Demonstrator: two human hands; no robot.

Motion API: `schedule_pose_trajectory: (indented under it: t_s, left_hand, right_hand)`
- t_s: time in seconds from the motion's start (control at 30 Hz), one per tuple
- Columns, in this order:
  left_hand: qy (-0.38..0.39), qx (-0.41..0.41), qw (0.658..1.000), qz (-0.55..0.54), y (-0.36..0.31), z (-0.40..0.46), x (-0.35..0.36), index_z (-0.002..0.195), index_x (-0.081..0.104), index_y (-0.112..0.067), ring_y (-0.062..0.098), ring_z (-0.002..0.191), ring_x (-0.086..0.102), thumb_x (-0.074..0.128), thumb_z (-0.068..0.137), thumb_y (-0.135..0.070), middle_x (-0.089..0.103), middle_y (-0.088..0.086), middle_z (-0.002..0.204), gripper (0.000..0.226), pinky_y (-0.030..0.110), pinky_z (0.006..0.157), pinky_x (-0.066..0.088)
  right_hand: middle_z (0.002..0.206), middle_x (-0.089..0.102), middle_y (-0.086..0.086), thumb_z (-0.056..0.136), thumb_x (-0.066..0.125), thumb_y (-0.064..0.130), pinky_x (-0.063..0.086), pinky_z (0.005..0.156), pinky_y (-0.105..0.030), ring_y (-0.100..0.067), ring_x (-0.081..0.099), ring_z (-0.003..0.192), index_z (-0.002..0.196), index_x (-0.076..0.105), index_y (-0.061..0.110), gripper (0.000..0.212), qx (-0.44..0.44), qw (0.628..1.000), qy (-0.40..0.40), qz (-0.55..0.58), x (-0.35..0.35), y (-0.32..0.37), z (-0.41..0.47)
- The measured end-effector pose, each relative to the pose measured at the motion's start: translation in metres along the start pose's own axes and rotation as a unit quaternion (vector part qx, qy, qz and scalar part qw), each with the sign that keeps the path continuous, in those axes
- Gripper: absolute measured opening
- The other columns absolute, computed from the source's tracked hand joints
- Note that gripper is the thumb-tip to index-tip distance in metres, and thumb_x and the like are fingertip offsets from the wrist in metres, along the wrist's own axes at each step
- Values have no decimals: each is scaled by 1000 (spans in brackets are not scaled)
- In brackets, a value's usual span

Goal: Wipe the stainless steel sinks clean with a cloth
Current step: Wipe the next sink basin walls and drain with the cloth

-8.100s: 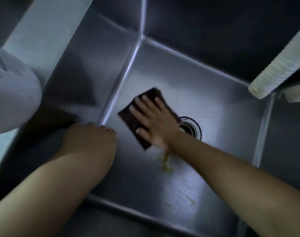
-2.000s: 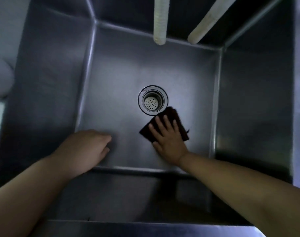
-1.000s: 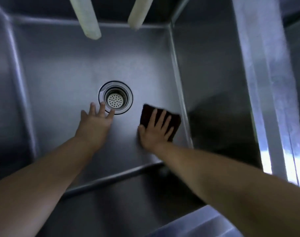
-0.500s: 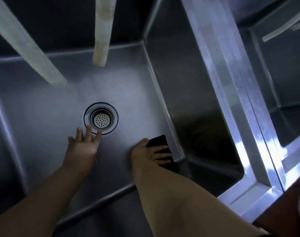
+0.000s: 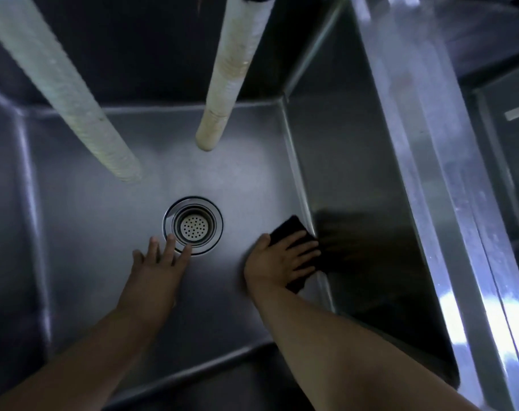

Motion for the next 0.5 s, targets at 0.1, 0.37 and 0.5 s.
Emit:
schedule_pose_trajectory:
  t_s: [0.1, 0.37, 0.5]
  left_hand:
    - [-2, -2, 1000, -11, 0, -2, -2, 149, -11, -20, 43, 142, -3, 61, 84, -35, -14, 15, 156, 99, 51, 110, 17]
    - [-8, -20, 999, -49, 2, -1, -2, 150, -4, -24, 39, 144, -3, 65, 82, -29, -12, 12, 158, 97, 49, 115, 13]
    - [-14, -25, 997, -66, 3, 1, 1, 150, -4, -25, 38, 144, -4, 66, 82, -24, -12, 11, 158, 97, 49, 116, 11]
  right_hand:
    - [157, -8, -22, 94, 38, 43, -17, 110, -48, -35, -12, 144, 150, -1, 5, 78, -185, 982, -23, -41, -2, 32, 24]
    - [158, 6, -17, 97, 29, 43, -12, 115, -42, -27, -1, 147, 151, 10, 11, 66, -433, 889, -86, -123, -19, 120, 91]
    - [160, 1, -10, 98, 22, 43, -8, 116, -45, -26, -5, 147, 152, 6, 20, 61, -479, 860, -63, -164, -19, 169, 120]
Point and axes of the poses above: each hand's wrist, its own z-axis towards the middle knuckle, its own x-axis out of the palm, y = z × x, the point moved 3 cm from there along z, towards the middle knuckle
